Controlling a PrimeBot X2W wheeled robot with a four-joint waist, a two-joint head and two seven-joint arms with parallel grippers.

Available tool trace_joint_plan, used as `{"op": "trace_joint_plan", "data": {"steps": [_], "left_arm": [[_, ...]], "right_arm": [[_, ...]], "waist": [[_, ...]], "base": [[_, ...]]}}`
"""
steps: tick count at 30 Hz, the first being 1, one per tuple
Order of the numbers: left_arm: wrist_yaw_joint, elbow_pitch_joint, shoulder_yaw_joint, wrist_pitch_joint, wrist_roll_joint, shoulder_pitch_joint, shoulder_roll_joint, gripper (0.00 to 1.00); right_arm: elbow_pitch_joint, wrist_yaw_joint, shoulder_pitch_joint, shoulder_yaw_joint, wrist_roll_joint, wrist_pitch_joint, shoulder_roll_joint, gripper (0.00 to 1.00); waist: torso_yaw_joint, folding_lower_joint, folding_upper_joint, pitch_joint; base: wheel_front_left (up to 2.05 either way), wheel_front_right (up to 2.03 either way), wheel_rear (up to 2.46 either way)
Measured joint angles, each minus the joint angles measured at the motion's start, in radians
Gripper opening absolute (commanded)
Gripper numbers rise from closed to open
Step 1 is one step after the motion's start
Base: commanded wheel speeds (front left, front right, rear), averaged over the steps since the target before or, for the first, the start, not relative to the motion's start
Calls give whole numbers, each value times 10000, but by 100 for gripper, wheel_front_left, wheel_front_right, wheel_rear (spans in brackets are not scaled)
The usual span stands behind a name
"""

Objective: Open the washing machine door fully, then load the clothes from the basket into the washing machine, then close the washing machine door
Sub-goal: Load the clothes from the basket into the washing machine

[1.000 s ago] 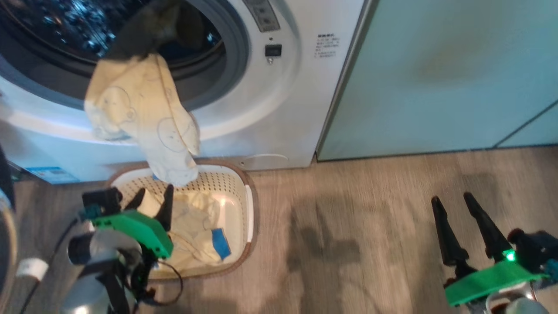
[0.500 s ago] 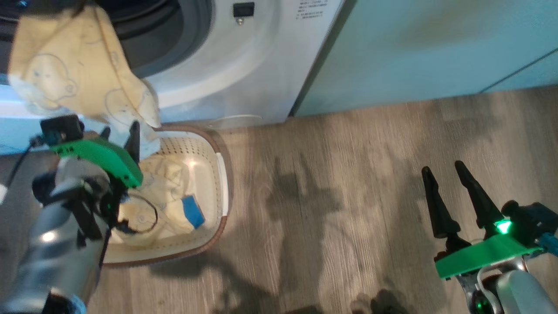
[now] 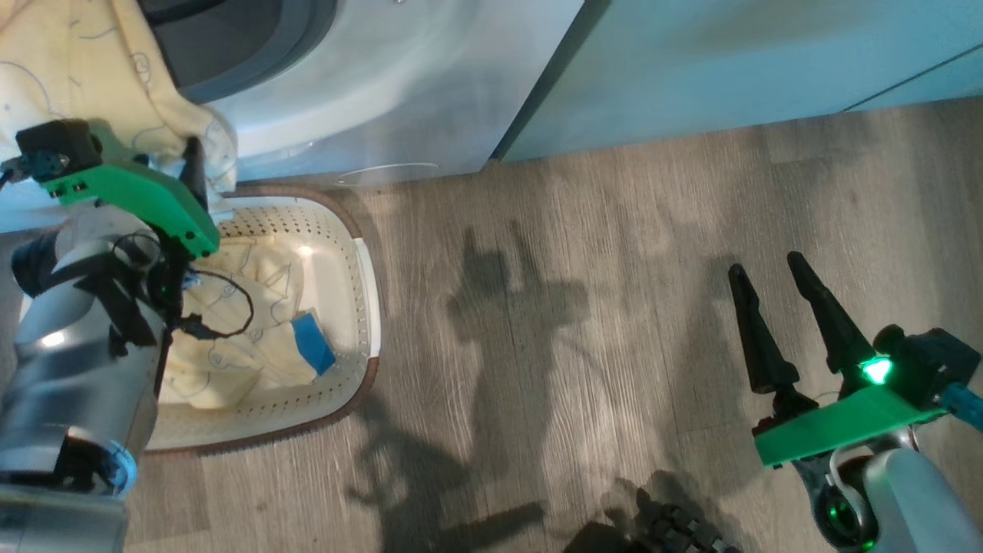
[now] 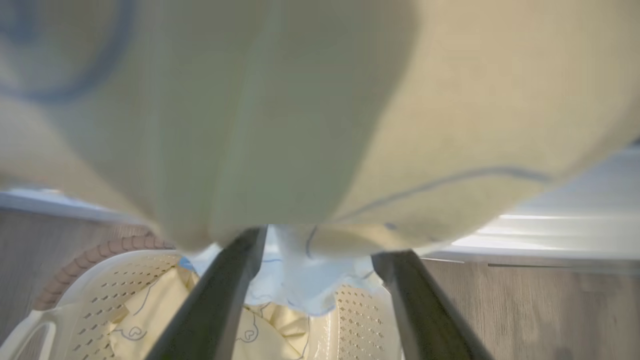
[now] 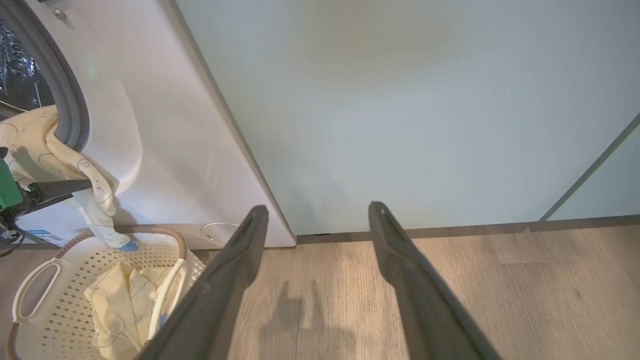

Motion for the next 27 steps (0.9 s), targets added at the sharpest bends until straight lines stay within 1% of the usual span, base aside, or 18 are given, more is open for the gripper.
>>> {"op": "trace_joint_plan", "data": {"steps": [1, 9, 17, 22, 27], "left_arm": [[0, 0, 0, 0, 0, 0, 0, 0], [-36, 420, -247, -769, 132, -79, 33, 0], [-174, 232, -217, -1166, -48, 77, -23, 0], [-174, -909, 79, -1244, -35, 755, -21, 0], [-174, -2330, 414, -1260, 341, 1508, -4, 0]], "right_arm": [[0, 0, 0, 0, 0, 0, 0, 100], [79, 0, -2, 10, 0, 0, 65, 100], [148, 0, 1, 2, 0, 0, 63, 100], [167, 0, 35, -36, 2, 0, 59, 100], [182, 0, 111, -142, 2, 0, 58, 100]], "waist": [[0, 0, 0, 0], [78, -1, 0, -43], [219, -2, 0, -388], [298, -2, 0, -699], [431, -2, 0, -1017]], "base": [[0, 0, 0], [0, 0, 0], [0, 0, 0], [0, 0, 0], [0, 0, 0]]}}
